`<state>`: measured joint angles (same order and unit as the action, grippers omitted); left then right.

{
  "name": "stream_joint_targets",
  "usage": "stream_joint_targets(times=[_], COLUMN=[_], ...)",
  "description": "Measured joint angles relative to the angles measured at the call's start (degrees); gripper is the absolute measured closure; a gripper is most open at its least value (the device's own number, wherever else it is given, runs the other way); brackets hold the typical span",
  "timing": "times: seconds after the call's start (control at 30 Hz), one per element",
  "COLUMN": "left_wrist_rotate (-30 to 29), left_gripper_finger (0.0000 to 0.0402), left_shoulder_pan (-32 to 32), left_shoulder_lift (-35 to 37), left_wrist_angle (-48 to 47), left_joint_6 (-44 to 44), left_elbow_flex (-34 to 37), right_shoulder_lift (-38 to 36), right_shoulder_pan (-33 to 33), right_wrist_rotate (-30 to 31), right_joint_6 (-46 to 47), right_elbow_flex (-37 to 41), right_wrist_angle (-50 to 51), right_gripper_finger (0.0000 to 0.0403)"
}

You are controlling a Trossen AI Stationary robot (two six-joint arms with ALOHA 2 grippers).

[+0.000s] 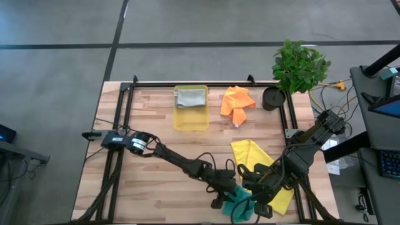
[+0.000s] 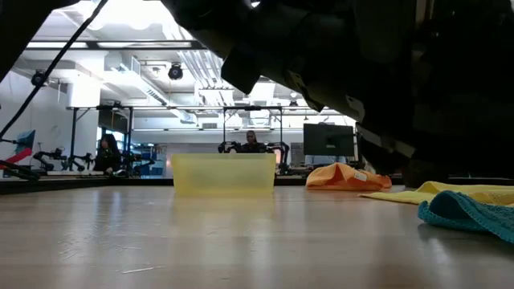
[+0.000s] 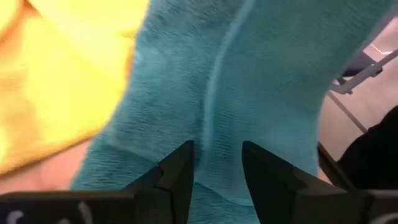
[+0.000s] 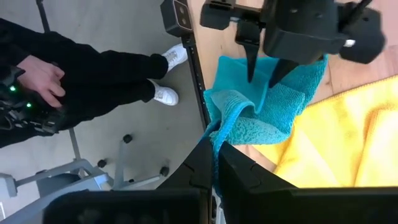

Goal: Fold microfiber towels
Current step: Fold the light blue microfiber cloth

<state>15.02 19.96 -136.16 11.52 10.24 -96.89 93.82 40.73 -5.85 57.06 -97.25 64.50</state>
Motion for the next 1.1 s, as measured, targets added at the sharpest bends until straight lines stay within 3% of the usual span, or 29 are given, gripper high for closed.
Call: stream_joint_targets(times=[0.23, 0.4, 0.5, 0.63, 0.8, 1.1], left_wrist_rotate=[2.08, 2.25, 2.29, 2.78, 0.32, -10.44], left_gripper_finger=[0.0281, 0.0285, 0.0314, 0.0386, 0.0400, 0.0401], left_shoulder_pan=[1.12, 1.10, 1.05, 1.04, 0.89, -0.41], left_shoulder_lift=[-5.47, -5.83, -5.51, -4.29, 0.07, 16.93], left_wrist_angle=[-1.75, -1.94, -2.85, -7.61, -18.41, -44.73], left_joint_6=[4.25, 4.46, 4.43, 3.74, -1.16, -9.59], left_elbow_flex=[-5.93, -6.23, -6.13, -6.04, -5.46, -3.65], right_shoulder_lift=[-0.02, -0.02, -0.02, -0.02, -0.02, 0.00], right_shoulder_pan=[-0.02, 0.06, 0.39, 0.39, 0.39, 0.63], right_wrist_rotate=[-0.05, -0.13, -0.19, -0.09, 1.92, 9.98], right_joint_6=[1.12, 3.02, 3.02, 2.46, -0.16, -6.21], right_elbow_flex=[-0.01, -0.04, -0.19, -0.24, -0.10, 0.99], right_wrist_angle=[-0.44, -0.65, -0.68, -0.64, -0.24, 3.85], right_gripper_finger=[0.0394, 0.0394, 0.0394, 0.0394, 0.0394, 0.0394])
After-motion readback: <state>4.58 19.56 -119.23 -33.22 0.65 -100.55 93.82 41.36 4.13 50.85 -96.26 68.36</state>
